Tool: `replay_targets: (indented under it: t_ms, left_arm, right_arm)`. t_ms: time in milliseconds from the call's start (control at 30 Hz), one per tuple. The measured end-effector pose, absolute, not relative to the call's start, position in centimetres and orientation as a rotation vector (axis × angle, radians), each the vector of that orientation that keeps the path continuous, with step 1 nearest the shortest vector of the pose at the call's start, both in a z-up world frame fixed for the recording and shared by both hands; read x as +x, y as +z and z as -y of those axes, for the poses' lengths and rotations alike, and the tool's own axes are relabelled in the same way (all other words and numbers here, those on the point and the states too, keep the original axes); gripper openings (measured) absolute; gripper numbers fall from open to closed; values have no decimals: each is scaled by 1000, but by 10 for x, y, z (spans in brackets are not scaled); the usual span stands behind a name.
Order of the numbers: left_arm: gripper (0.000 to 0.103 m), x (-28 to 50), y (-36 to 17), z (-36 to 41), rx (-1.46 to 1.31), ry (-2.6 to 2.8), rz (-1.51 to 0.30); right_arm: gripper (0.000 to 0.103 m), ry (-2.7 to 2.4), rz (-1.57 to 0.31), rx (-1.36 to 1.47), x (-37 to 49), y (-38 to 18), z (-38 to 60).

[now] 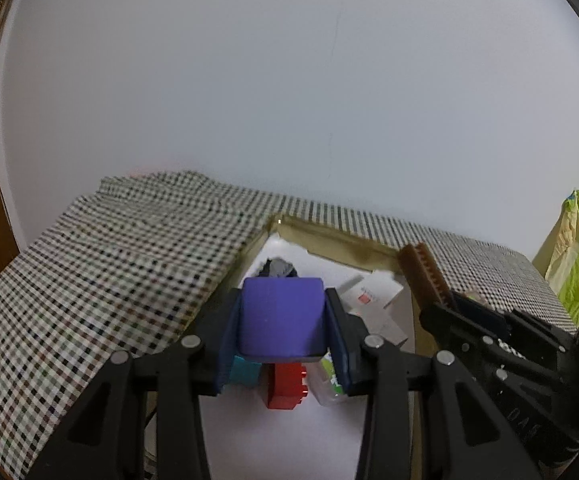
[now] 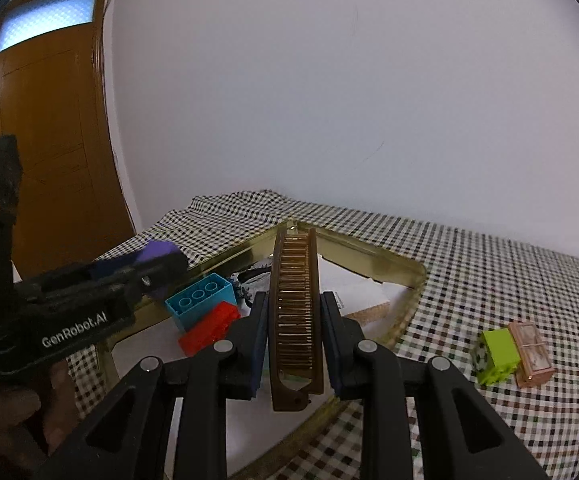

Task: Organize rigid objects
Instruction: 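Carry the purple cube with the left gripper while the right carries the comb over the tray, then release the purple cube with the left gripper while the right releases the comb into the tray, then move both grippers back to the green brick and picture box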

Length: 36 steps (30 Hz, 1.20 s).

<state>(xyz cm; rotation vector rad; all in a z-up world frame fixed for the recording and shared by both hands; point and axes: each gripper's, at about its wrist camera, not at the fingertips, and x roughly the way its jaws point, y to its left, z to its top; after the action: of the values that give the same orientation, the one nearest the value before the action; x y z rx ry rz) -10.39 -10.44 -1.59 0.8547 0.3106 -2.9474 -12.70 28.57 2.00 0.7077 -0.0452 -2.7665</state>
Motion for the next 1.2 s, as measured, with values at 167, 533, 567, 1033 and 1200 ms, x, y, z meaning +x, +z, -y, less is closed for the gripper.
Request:
replay_targets:
  t_ms: [167,533,567,1033,1200]
  left_arm:
    - [39,-119,-22,110,944,-2932,-298]
    - [39,-118,-23,110,977,-2879,-244]
    - [39,-118,-24,111,975,-2868,-240]
    - [96,-98,-19,129,891,-2824,-273]
    - [96,-95,-12,114,874,-2866,-297]
  right_arm:
    - [28,-2737,54,771,-135,25,-288]
    - [28,-2684,45,831,-144,29,-226]
    - [28,-2679,38,835,-145,29,-224]
    - [68,-2631,109,819,-143,25,-227]
    - [69,-2688,140,806,-136,25,-251]
